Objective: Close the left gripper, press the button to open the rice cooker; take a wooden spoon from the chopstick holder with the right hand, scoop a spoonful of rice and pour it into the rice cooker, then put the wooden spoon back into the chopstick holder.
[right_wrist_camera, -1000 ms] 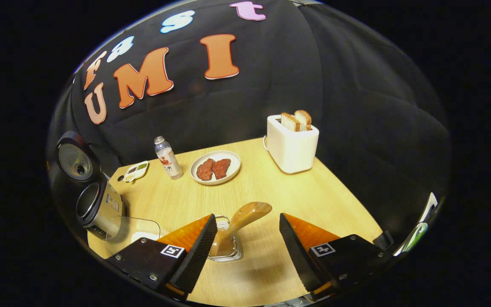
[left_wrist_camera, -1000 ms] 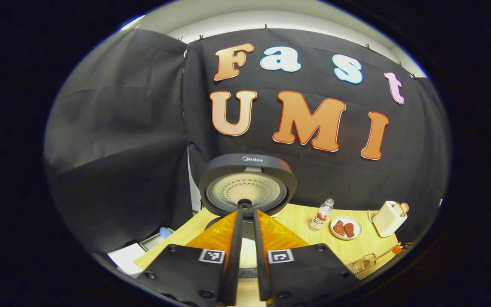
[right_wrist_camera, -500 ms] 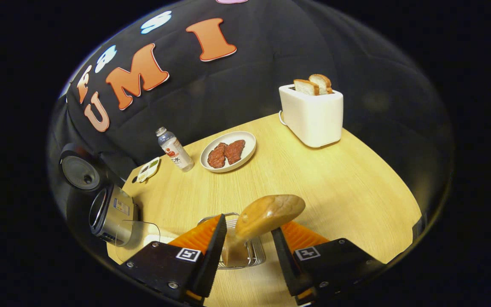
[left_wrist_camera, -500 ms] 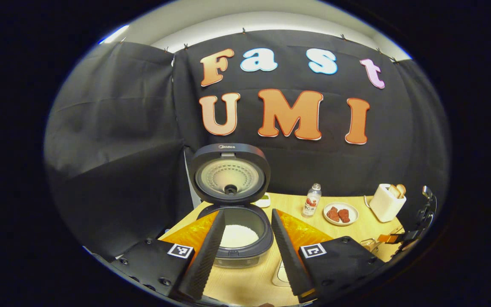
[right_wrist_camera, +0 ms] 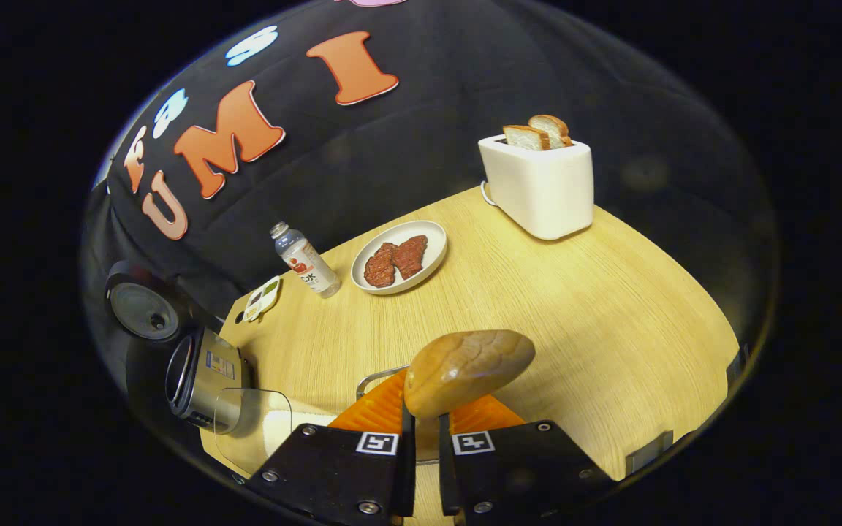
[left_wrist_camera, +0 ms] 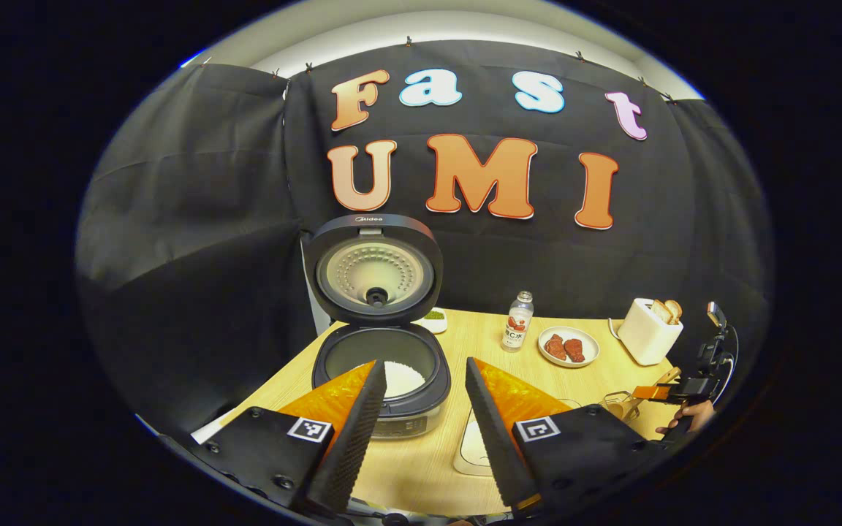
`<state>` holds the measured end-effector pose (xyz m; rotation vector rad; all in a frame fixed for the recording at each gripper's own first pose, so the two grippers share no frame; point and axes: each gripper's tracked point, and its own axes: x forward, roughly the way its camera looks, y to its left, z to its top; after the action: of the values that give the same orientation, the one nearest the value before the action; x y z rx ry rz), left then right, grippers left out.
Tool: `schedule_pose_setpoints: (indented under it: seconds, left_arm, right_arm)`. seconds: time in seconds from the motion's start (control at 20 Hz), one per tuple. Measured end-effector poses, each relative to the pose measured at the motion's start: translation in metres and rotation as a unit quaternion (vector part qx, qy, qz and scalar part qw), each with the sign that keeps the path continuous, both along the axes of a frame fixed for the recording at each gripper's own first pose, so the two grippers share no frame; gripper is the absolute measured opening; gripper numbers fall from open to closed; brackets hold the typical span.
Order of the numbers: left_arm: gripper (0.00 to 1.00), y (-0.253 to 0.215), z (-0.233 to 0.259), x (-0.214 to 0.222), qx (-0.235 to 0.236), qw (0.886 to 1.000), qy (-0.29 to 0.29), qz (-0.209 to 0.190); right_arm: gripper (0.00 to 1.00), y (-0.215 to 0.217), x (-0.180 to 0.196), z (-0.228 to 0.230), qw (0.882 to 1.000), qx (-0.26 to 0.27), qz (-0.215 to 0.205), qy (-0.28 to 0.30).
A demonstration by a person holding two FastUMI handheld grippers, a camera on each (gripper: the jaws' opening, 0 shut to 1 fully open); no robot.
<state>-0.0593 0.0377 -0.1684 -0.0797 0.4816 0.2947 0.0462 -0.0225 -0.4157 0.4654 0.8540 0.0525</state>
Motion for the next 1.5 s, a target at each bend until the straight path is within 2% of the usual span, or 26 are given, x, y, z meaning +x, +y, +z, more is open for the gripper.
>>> schedule_pose_setpoints:
  seconds: [0.15, 0.45, 0.5, 0.55, 0.6, 0.65, 0.7, 0.75, 0.9, 1.0, 1.05, 1.15, 1.3, 1.35, 1.4, 1.5]
  left_arm:
    - [0.75, 0.015, -0.005, 0.003, -0.006, 1.0, -0.001, -0.012]
    - [0.77, 0.044, -0.013, 0.002, -0.018, 0.999, -0.005, -0.036]
    - [0.77, 0.05, -0.013, 0.002, -0.016, 0.999, -0.007, -0.039]
    - [0.77, 0.056, -0.013, 0.002, -0.012, 0.999, -0.011, -0.041]
    - [0.75, 0.062, -0.012, 0.003, -0.008, 0.999, -0.013, -0.043]
    - [0.86, 0.068, -0.011, 0.003, -0.005, 0.999, -0.017, -0.045]
    - [0.87, 0.074, -0.012, 0.004, 0.0, 0.999, -0.019, -0.044]
    - [0.94, 0.081, -0.012, 0.004, 0.006, 0.999, -0.022, -0.042]
    - [0.95, 0.098, -0.006, 0.003, 0.038, 0.998, -0.034, -0.041]
    - [0.92, 0.104, -0.006, 0.003, 0.052, 0.997, -0.036, -0.05]
    - [0.95, 0.106, -0.007, 0.001, 0.053, 0.997, -0.033, -0.053]
    - [0.95, 0.108, -0.013, -0.002, 0.047, 0.997, -0.025, -0.059]
    - [0.95, 0.11, -0.022, -0.01, 0.046, 0.997, -0.008, -0.067]
    - [0.98, 0.111, -0.022, -0.013, 0.051, 0.996, -0.006, -0.066]
    - [0.92, 0.113, -0.022, -0.016, 0.055, 0.996, -0.005, -0.066]
    - [0.95, 0.117, -0.025, -0.019, 0.055, 0.997, -0.001, -0.059]
  right_arm:
    - [0.1, 0.001, -0.002, 0.013, 1.0, -0.01, -0.024, 0.001]
    - [0.09, -0.003, -0.005, 0.073, 0.996, -0.05, -0.06, -0.044]
    - [0.05, -0.002, -0.007, 0.084, 0.995, -0.057, -0.062, -0.053]
    - [0.09, 0.001, -0.008, 0.097, 0.994, -0.061, -0.063, -0.064]
    - [0.09, 0.005, -0.011, 0.107, 0.994, -0.062, -0.062, -0.07]
    - [0.09, 0.011, -0.015, 0.117, 0.994, -0.06, -0.06, -0.075]
    - [0.09, 0.021, -0.016, 0.127, 0.994, -0.054, -0.056, -0.082]
    - [0.09, 0.032, -0.02, 0.135, 0.994, -0.049, -0.048, -0.086]
    - [0.09, 0.074, -0.031, 0.15, 0.995, -0.032, -0.011, -0.095]
    - [0.09, 0.104, -0.038, 0.149, 0.995, -0.027, 0.016, -0.093]
    - [0.09, 0.116, -0.042, 0.145, 0.995, -0.033, 0.03, -0.092]
    - [0.09, 0.139, -0.047, 0.134, 0.993, -0.051, 0.058, -0.088]
    - [0.09, 0.164, -0.05, 0.112, 0.985, -0.103, 0.103, -0.089]
    - [0.08, 0.168, -0.051, 0.105, 0.981, -0.124, 0.114, -0.091]
    - [0.09, 0.17, -0.051, 0.099, 0.977, -0.15, 0.12, -0.096]
    - [0.09, 0.165, -0.048, 0.086, 0.962, -0.216, 0.132, -0.104]
